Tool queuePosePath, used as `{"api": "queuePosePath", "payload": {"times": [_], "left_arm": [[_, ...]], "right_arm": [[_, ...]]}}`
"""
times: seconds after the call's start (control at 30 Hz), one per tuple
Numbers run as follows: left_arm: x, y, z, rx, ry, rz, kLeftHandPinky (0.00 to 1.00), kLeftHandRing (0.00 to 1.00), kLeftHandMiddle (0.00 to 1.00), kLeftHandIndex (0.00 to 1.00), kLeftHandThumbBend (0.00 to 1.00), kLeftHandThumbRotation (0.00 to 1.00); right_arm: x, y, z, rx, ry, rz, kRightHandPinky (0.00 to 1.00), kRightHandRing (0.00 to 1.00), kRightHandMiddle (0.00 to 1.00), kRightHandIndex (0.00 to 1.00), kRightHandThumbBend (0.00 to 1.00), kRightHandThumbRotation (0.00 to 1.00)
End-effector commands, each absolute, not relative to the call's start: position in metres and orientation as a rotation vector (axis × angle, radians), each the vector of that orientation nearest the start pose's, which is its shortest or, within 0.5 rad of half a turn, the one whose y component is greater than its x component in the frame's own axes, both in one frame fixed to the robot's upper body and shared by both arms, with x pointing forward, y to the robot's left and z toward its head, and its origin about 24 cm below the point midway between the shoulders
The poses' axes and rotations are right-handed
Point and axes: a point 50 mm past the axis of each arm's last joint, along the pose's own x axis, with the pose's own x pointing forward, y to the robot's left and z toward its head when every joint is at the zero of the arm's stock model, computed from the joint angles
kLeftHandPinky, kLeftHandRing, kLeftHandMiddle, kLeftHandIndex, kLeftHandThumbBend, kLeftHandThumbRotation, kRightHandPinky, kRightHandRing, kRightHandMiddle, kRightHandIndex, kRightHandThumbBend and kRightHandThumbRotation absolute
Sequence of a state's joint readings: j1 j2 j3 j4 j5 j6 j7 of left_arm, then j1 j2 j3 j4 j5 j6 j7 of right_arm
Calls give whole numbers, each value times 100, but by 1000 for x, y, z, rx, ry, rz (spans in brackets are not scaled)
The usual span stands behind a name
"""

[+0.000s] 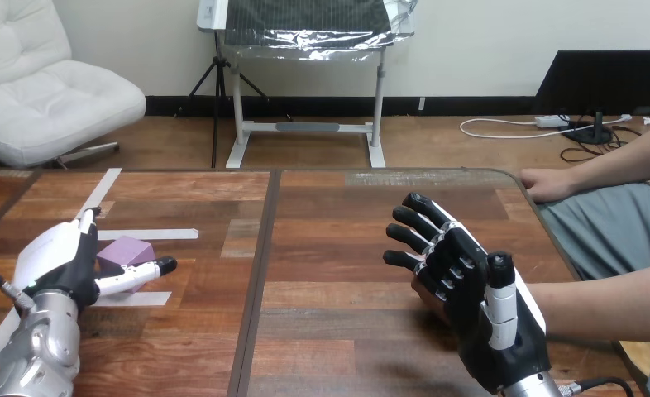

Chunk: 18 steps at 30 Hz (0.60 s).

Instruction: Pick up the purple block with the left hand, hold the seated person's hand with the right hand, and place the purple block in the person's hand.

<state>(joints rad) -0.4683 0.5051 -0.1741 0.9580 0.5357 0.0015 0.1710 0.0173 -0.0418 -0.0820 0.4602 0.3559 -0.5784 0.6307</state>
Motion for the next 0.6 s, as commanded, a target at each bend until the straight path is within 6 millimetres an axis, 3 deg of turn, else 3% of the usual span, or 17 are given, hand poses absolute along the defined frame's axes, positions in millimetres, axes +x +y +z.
{"api": "queuePosePath", "payload": {"times": [0.0, 0.57], "left_arm": [[328, 276, 25, 1129, 347, 120, 100, 100, 100, 100, 91, 70], [328, 274, 19, 1114, 379, 108, 100, 100, 100, 100, 87, 67]], "right_arm": [[239, -164, 19, 199, -322, 379, 79, 87, 88, 88, 96, 93], [238, -163, 20, 208, -333, 377, 78, 87, 88, 88, 97, 92]]}}
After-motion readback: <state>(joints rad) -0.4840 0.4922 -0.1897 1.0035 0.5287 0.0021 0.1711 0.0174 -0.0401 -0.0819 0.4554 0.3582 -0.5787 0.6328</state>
